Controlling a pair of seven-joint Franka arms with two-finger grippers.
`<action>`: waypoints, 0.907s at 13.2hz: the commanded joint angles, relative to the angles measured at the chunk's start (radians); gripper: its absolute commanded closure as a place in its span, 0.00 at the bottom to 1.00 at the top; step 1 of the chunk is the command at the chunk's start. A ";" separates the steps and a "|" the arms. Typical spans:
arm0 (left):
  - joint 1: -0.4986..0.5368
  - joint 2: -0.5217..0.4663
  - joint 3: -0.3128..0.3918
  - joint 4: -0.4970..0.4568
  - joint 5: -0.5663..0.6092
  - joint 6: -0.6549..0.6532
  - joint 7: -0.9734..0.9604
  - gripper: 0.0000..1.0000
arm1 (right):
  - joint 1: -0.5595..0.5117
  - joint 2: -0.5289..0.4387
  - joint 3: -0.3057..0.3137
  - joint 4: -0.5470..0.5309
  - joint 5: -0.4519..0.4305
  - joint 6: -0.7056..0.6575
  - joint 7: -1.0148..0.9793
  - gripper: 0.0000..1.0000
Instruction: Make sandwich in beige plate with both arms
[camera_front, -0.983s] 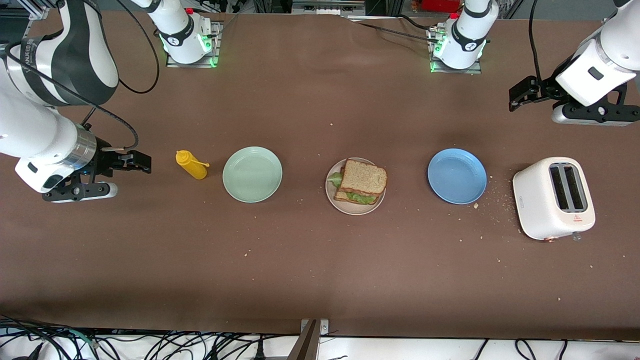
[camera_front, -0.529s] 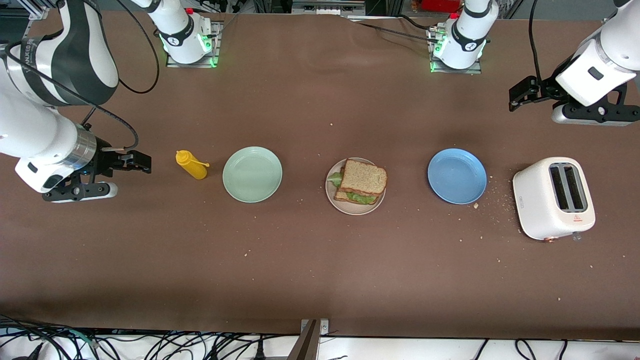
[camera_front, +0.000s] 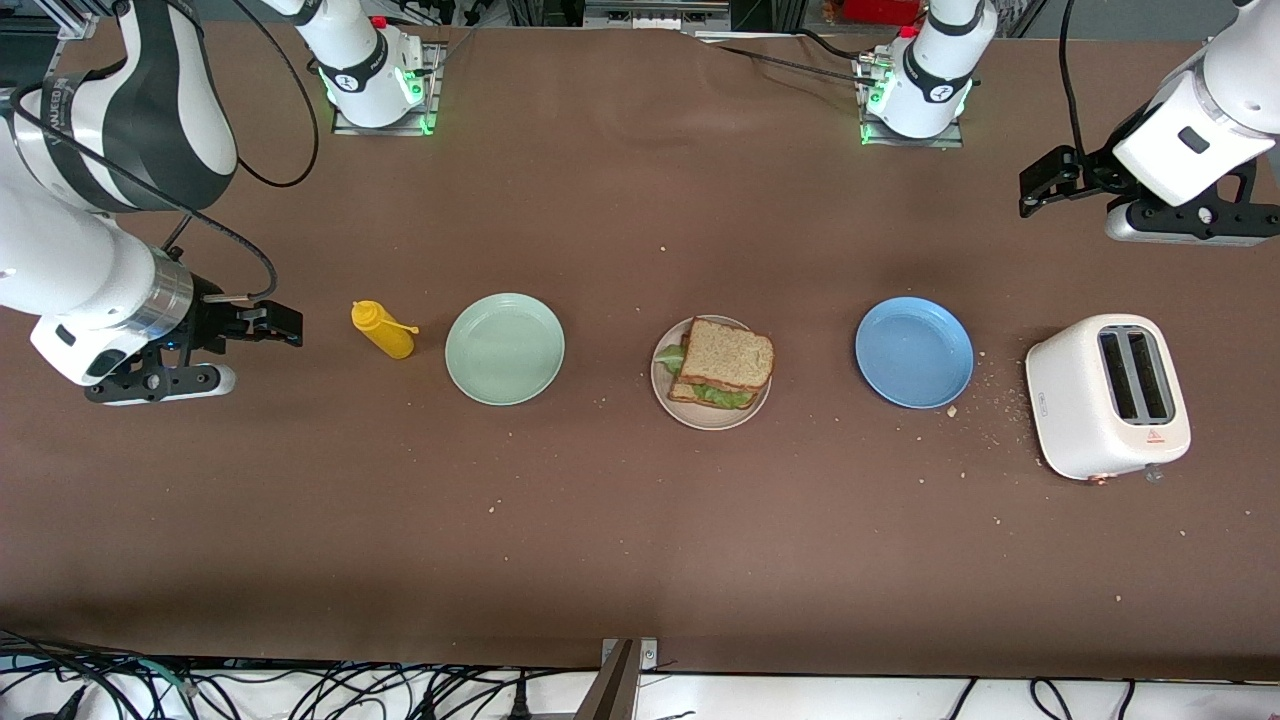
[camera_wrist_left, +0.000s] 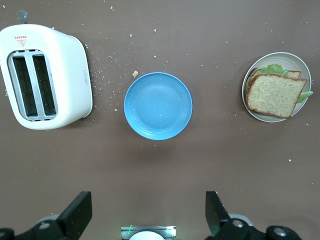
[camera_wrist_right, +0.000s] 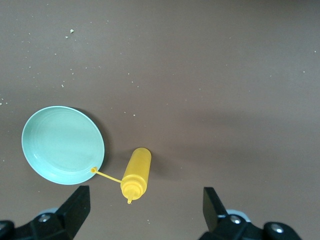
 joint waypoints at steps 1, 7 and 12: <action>0.005 -0.016 -0.005 -0.006 0.020 -0.018 0.003 0.00 | -0.002 -0.010 0.002 -0.006 0.015 -0.010 0.001 0.00; 0.005 -0.015 -0.008 0.000 0.020 -0.021 -0.005 0.00 | 0.002 -0.011 0.003 0.006 0.007 -0.009 -0.002 0.00; 0.005 -0.015 -0.005 0.000 0.020 -0.022 0.005 0.00 | 0.002 -0.016 0.005 0.009 0.013 0.005 0.001 0.00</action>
